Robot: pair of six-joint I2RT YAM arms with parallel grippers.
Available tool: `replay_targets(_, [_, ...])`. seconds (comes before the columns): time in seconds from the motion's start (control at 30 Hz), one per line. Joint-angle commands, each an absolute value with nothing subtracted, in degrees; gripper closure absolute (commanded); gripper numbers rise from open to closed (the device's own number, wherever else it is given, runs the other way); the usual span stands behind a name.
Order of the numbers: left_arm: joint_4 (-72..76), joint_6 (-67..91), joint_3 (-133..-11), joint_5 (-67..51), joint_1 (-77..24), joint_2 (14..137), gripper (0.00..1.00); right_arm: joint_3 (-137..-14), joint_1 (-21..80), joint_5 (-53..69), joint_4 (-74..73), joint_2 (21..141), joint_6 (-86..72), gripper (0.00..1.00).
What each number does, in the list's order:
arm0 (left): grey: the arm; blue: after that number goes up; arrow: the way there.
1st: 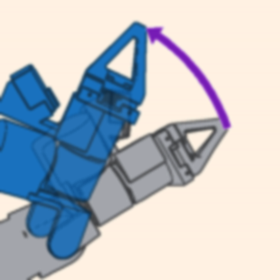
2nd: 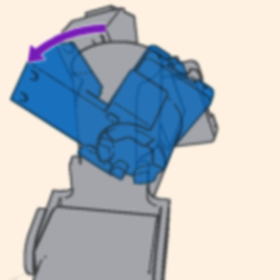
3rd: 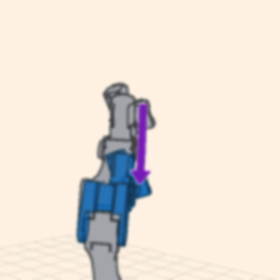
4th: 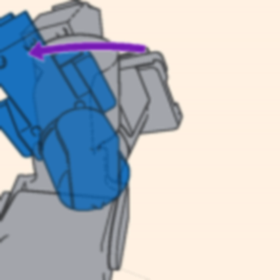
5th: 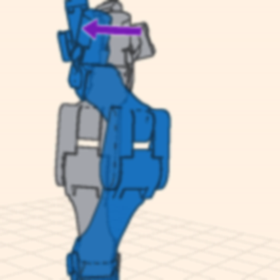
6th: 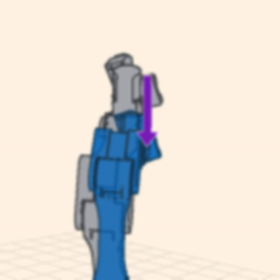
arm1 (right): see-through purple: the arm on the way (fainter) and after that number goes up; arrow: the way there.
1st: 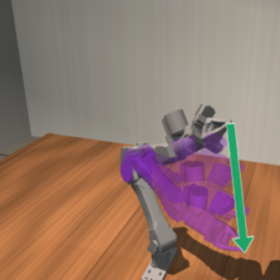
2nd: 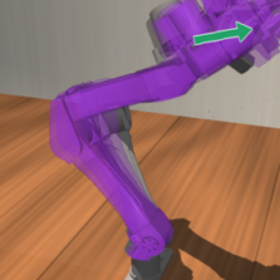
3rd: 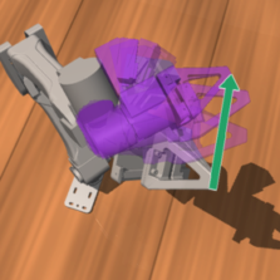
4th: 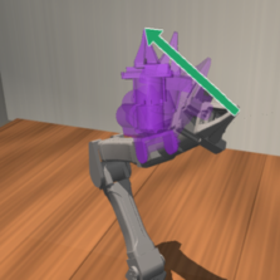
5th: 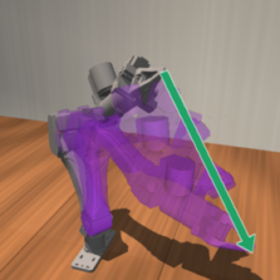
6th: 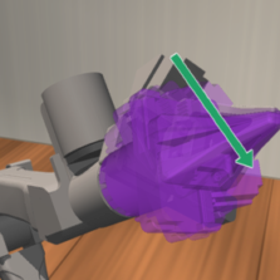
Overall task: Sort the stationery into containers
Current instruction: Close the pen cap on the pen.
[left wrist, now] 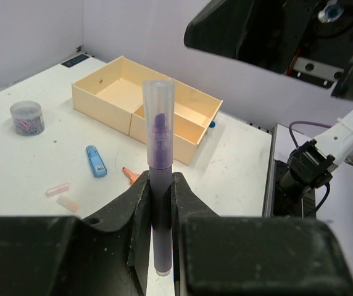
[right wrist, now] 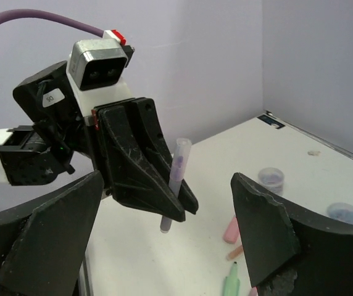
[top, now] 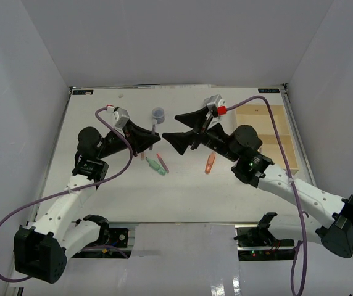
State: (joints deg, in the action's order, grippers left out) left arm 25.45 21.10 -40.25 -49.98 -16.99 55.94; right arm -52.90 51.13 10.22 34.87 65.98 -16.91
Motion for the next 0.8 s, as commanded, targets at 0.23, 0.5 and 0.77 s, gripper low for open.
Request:
replay_targets(0.23, [18.64, 15.74, -41.75, -52.91, -18.37, 55.28, 1.00, -70.12, 51.24, 7.91, 8.62, 68.28, -8.97, 0.10])
replay_targets(0.5, [15.82, 13.10, -41.40, -52.56, -19.69, 54.49, 1.00, -81.63, 51.33, 7.38, 2.38, 77.51, -10.46, 0.04])
replay_targets(0.77, [15.56, 13.18, -41.13, -51.68, -19.78, 53.70, 1.00, -82.09, 51.59, 7.82, 1.14, 81.21, -13.53, 0.09])
